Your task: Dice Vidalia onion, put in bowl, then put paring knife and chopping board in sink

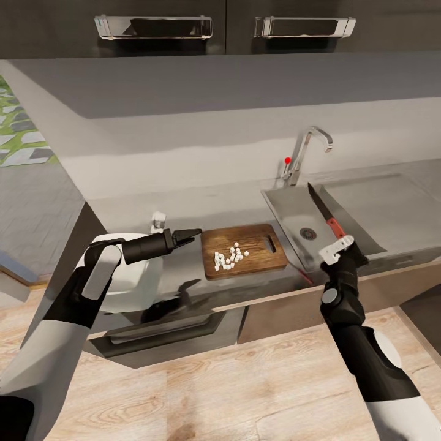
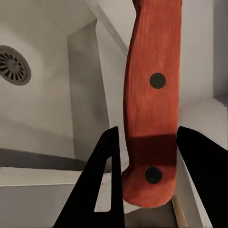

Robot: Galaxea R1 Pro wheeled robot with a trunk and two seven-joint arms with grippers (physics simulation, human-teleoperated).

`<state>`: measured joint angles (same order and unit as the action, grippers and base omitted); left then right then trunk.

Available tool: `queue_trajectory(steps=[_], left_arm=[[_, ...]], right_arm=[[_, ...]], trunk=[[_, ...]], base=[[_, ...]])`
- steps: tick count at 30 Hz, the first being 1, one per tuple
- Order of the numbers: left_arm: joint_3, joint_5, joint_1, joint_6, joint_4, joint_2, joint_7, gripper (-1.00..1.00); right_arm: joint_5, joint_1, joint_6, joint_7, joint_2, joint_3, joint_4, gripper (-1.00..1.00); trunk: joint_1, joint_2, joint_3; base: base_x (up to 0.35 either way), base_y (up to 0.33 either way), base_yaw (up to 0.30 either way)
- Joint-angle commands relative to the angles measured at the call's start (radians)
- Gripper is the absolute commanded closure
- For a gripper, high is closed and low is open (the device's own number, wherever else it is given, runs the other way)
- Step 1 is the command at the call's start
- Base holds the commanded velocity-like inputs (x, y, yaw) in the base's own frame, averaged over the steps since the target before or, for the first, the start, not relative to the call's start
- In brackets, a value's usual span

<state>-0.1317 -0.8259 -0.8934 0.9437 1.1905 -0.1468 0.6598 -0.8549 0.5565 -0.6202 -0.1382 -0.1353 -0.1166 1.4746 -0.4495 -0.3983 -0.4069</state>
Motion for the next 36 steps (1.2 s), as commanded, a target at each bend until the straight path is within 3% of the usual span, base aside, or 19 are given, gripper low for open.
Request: queue_trajectory(steps=[1, 4, 7, 12, 16, 20, 21, 29, 30, 36], left_arm=[[-0.006, -0.002, -0.001, 0.004, 0.000, -0.001, 0.001, -1.00], [-0.031, -0.001, -0.001, 0.003, 0.000, 0.000, 0.001, -1.00], [-0.044, -0.001, -0.001, 0.002, 0.000, 0.000, 0.001, -1.00], [-0.047, -0.001, -0.001, 0.001, 0.000, 0.000, 0.001, -1.00], [-0.059, -0.001, -0.001, 0.000, 0.000, 0.000, 0.001, -1.00], [-0.062, -0.001, -0.001, 0.000, 0.000, 0.000, 0.001, -1.00], [-0.063, -0.001, -0.001, 0.000, 0.000, 0.000, 0.001, -1.00], [-0.063, -0.001, -0.001, 0.000, 0.000, 0.000, 0.001, -1.00], [-0.063, -0.001, -0.001, 0.000, 0.000, 0.000, 0.001, -1.00], [-0.063, -0.001, -0.001, 0.000, 0.000, 0.000, 0.001, -1.00]], right_arm=[[-0.002, 0.012, -0.010, 0.020, -0.001, -0.002, 0.001, 1.00], [-0.001, 0.039, -0.012, 0.085, -0.001, 0.003, 0.002, 1.00], [-0.001, 0.072, -0.015, 0.173, -0.001, 0.057, 0.003, 1.00], [0.000, 0.097, -0.025, 0.241, -0.001, 0.106, 0.003, 1.00], [0.027, 0.142, -0.145, 0.334, -0.001, 0.159, 0.003, 1.00], [0.056, 0.163, -0.186, 0.433, -0.001, 0.195, 0.002, 1.00], [0.063, 0.174, -0.195, 0.501, -0.002, 0.205, 0.002, 1.00], [0.066, 0.200, -0.260, 0.601, -0.003, 0.225, 0.002, 1.00], [0.066, 0.217, -0.288, 0.668, -0.003, 0.258, 0.001, 1.00], [0.066, 0.252, -0.309, 0.856, -0.008, 0.352, 0.001, 1.00]], trunk=[[-0.001, -0.002, -0.002], [-0.001, -0.002, -0.002], [-0.001, -0.002, -0.002], [-0.001, -0.002, -0.002], [-0.001, -0.002, -0.002], [-0.001, -0.002, -0.002], [-0.001, -0.002, -0.002], [-0.001, -0.002, -0.002], [-0.001, -0.002, -0.002], [-0.001, -0.002, -0.002]], base=[[0.000, 0.000, 0.000], [0.000, 0.000, 0.000], [0.000, 0.000, 0.000], [0.000, 0.000, 0.000], [0.000, 0.000, 0.000], [0.000, 0.000, 0.000], [0.000, 0.000, 0.000], [0.000, 0.000, 0.000], [0.000, 0.000, 0.000], [0.000, 0.000, 0.000]])
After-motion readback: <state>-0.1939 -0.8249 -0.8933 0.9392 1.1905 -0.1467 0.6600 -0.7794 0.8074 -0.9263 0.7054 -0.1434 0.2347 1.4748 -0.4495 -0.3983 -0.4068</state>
